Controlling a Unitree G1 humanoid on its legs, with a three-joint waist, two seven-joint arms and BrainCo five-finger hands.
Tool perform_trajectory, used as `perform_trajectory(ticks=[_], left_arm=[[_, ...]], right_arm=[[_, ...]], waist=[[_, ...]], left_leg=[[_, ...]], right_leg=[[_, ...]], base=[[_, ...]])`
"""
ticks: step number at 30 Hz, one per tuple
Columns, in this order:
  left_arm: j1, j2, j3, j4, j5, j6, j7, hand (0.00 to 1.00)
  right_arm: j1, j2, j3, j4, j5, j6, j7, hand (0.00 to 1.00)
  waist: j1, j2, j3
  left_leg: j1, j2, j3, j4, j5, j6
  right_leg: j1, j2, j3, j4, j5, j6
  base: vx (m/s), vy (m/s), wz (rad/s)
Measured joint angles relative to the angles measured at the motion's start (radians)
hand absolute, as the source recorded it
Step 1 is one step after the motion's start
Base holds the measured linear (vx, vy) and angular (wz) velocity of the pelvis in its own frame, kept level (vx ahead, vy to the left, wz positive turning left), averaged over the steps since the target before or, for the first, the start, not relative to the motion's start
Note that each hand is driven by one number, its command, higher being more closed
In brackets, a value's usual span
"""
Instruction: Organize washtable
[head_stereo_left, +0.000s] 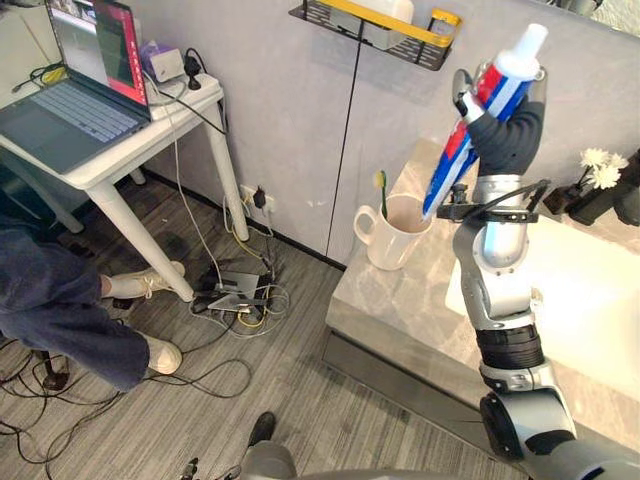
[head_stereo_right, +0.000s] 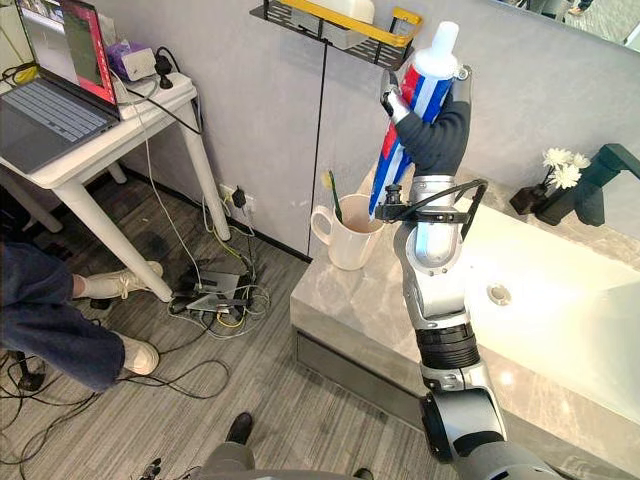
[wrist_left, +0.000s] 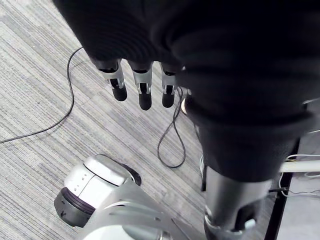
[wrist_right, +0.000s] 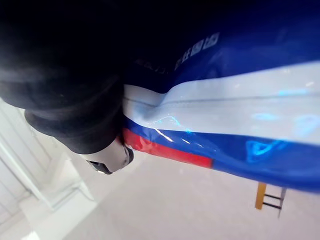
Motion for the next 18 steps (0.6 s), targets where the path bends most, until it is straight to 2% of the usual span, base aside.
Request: perform_trajectory(ticks=[6, 11, 18], left_arm=[[-0.003, -0.003, -0.003, 0.035, 0.0, 0.0, 0.001, 0.0], [-0.005, -0.003, -0.025, 0.049, 0.0, 0.0, 0.003, 0.0], [-0.005, -0.003, -0.026, 0.056, -0.002, 0.0, 0.003, 0.0]], right_arm=[[0.0, 0.001, 0.005, 0.0, -0.004, 0.01, -0.008, 1.0], [0.0, 0.001, 0.004, 0.0, -0.005, 0.01, -0.024, 1.0], [0.0, 0.0, 0.004, 0.0, -0.005, 0.01, -0.026, 1.0]], waist=[[-0.021, 0.022, -0.01], [-0.019, 0.047, -0.025], [-0.02, 0.052, -0.034]], left_leg=[[0.001, 0.0, 0.002, 0.0, 0.001, -0.002], [0.002, 0.001, 0.0, -0.002, 0.003, -0.002], [0.001, 0.001, -0.001, -0.004, 0.005, -0.002]], right_leg=[[0.0, 0.0, 0.006, 0.0, 0.0, 0.0], [0.0, 0.001, 0.007, 0.0, 0.0, 0.0], [-0.001, 0.001, 0.007, 0.001, 0.0, 0.0]], base=[[0.0, 0.0, 0.0], [0.0, 0.0, 0.0], [0.0, 0.0, 0.0]])
